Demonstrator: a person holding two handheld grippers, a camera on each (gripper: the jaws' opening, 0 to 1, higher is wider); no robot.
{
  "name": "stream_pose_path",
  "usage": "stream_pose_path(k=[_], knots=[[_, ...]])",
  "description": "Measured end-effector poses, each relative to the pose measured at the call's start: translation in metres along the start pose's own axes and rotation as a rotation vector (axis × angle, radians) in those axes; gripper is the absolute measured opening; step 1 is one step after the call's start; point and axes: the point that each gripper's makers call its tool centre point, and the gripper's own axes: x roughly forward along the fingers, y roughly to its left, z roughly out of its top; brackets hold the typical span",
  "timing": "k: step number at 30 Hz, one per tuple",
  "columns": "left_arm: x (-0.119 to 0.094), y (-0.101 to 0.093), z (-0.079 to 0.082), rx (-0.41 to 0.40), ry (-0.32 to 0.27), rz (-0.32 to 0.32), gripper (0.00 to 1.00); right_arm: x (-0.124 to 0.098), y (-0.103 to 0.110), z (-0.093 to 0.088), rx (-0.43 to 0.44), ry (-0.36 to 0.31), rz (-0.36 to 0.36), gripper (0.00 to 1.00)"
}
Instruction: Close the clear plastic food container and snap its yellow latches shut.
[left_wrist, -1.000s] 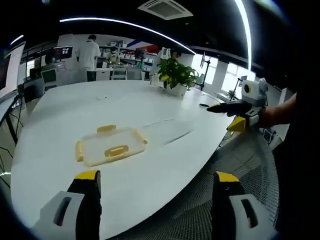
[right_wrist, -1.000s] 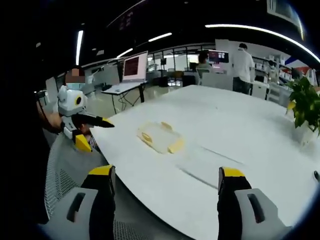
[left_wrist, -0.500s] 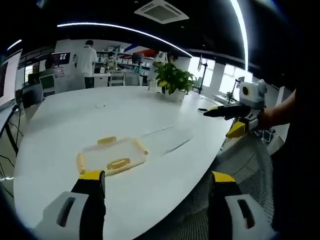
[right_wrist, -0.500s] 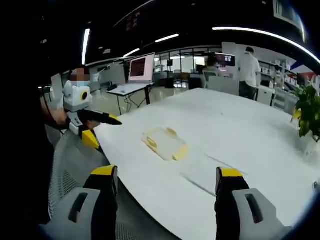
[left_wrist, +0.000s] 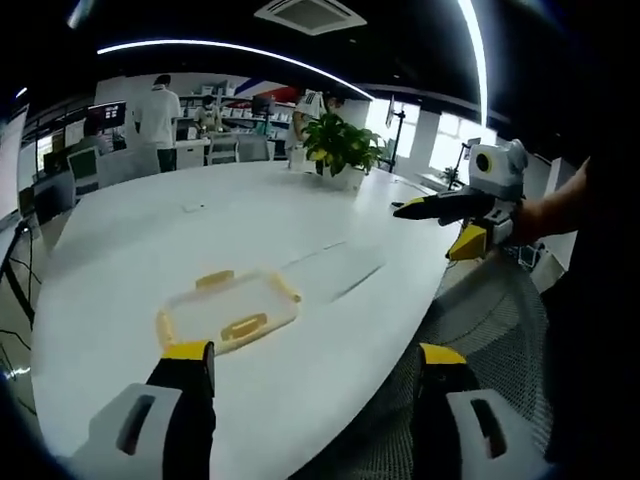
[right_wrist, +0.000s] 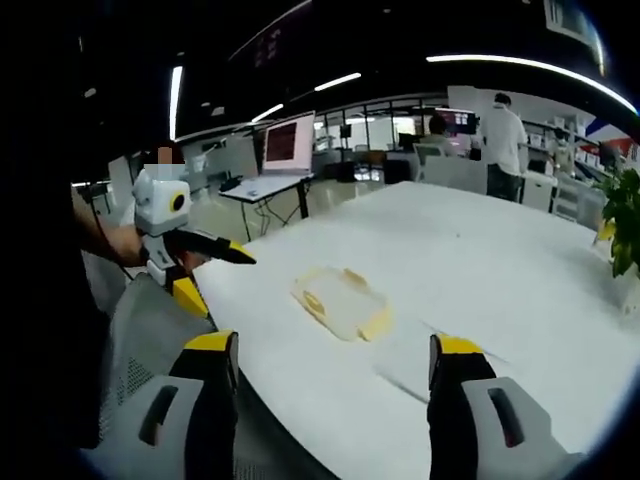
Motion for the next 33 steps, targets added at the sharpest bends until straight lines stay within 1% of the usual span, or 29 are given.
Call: stream_pose_path(k=[4,6,12,16,21,26,29,33], knots=[[0.002,0.003,-0.002,0.009,0.017,-0.014,0.75,0.008,0.000,0.003,-0.011,0.004,0.017,0.76],[0.003,0.005,-0.003,-0.002,0.026,-0.028,0.73,0.011,-0.001,0.003,-0.015,0.009,0.018,0.75],[0.004,0.014,0.000,0.005,0.030,-0.033,0.75,0.021,0.000,0.005,-0.021,0.025,0.031,0.74],[0.006,0.018,-0.001,0.032,0.053,-0.044,0.75,0.027,-0.002,0.005,-0.028,0.034,0.035,0.72],[0.007,0.026,-0.002,0.046,0.077,-0.057,0.75,0.036,-0.003,0.007,-0.039,0.044,0.044,0.73],[0.007,0.033,-0.005,0.036,0.096,-0.063,0.75,0.044,-0.006,0.004,-0.036,0.064,0.051,0.70],[0.008,0.038,-0.005,0.040,0.100,-0.063,0.75,0.050,-0.005,0.005,-0.037,0.070,0.063,0.69],[0.011,0.042,-0.003,0.027,0.105,-0.078,0.74,0.057,-0.008,0.003,-0.037,0.079,0.070,0.69]])
